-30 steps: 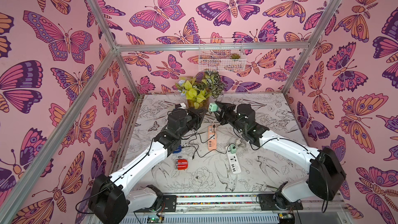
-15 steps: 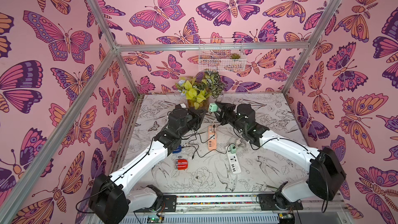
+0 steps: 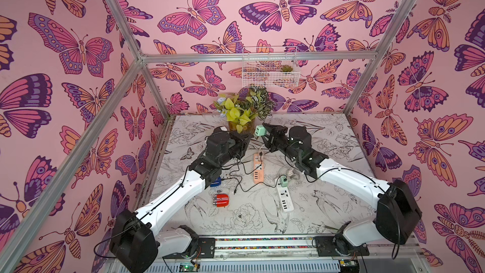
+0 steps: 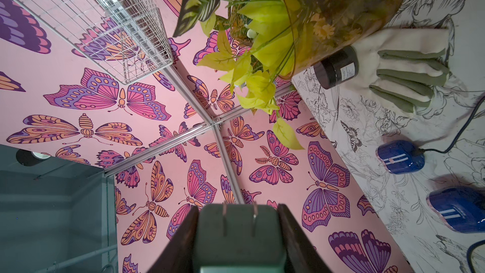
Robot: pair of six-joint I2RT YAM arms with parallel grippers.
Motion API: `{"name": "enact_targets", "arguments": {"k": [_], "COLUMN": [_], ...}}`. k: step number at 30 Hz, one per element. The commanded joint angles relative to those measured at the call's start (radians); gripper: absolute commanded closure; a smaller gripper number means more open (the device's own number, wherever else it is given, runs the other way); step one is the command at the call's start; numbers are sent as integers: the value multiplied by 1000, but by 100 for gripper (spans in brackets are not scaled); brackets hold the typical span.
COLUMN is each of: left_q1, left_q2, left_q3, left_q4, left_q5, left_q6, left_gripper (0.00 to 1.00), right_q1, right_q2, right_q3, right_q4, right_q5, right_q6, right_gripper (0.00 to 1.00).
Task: Charge the electric shaver
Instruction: Insert the charging cable into the plug.
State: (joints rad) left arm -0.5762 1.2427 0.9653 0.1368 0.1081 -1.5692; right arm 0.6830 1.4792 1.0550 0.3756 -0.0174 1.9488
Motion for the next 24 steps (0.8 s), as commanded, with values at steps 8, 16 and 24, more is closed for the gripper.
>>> {"name": "enact_targets", "arguments": {"k": [8,16,24], "left_q1": [4,6,6], "left_q2": [-34,-6,-21], "left_q3": [16,33,38], "left_q4": [-37,-15,-36], "left_q5": [-13,-3,-5], "left_q6": [3,8,26], "left_gripper": [100,100,100], "right_q1": [5,11,10], "right_q2": [-14,-16,-19], "right_q3": [5,10,-5], "right_q4": [29,14,24], "right_q5": [-26,-36,-25], "right_q6": [-37,-44,-36], "right_gripper": [100,100,100]}}
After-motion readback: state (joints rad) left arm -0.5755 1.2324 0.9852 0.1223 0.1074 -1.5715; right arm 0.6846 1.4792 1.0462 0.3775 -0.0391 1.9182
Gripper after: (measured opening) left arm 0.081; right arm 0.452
